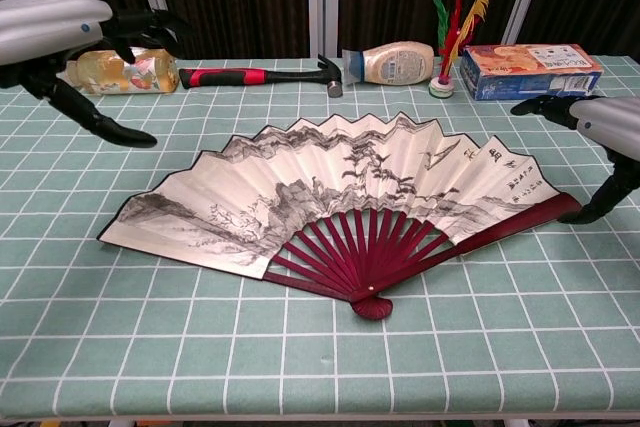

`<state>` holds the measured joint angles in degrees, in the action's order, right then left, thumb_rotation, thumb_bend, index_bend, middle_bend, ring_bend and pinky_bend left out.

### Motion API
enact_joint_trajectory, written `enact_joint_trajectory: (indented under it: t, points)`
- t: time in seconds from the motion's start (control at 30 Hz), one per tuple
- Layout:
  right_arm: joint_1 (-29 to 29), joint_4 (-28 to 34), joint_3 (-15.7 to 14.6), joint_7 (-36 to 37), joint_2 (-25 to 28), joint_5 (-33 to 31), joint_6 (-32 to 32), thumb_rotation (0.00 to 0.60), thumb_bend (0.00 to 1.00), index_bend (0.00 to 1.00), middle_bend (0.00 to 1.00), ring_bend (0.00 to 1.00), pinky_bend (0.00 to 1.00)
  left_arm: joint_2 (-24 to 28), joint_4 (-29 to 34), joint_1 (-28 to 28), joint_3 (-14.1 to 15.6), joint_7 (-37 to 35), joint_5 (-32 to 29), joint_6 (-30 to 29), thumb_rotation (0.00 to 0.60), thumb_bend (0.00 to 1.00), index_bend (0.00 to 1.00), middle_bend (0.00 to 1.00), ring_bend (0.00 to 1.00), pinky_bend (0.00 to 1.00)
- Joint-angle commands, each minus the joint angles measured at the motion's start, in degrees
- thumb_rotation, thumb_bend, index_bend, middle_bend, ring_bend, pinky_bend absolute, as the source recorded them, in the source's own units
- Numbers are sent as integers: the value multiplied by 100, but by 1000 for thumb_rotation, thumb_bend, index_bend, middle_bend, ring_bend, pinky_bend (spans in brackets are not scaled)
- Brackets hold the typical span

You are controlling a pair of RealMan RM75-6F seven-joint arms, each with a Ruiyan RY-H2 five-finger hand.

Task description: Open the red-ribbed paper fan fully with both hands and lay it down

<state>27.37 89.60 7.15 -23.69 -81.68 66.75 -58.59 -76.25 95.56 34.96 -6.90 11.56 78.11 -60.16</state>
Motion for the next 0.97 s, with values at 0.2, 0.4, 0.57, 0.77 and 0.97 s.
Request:
enact_joint_trajectory:
  t: [0.2, 0.4, 0.57, 0.77, 0.97]
  points:
    - [-199, 333, 302, 1497, 826, 687, -481, 600, 57, 0, 37, 0, 0, 363, -283, -685, -247, -922, -391, -957, 600, 0, 126, 191, 144, 240]
    - [-708, 83, 158, 2758, 1360, 1507, -1378, 600, 247, 98, 140, 0, 0, 447, -752, -1428, -158, -868, -709, -1824, 600, 0, 196, 201, 163, 241]
    - [-1168, 0, -65, 3176, 1674, 1756, -1945, 600, 246, 106, 144, 0, 0, 558, -852, -2101, 194, -714, -607, -2484, 600, 0, 198, 201, 163, 237]
    - [-1737, 85, -332, 3230, 1826, 1781, -2492, 600, 245, 106, 138, 0, 0, 660, -483, -2765, 562, -441, -422, -3119, 600, 0, 198, 201, 163, 230]
    - [-2018, 244, -528, 3606, 1976, 1840, -2587, 600, 247, 106, 129, 0, 0, 595, -167, -3151, 767, -147, -95, -3552, 600, 0, 199, 201, 163, 224]
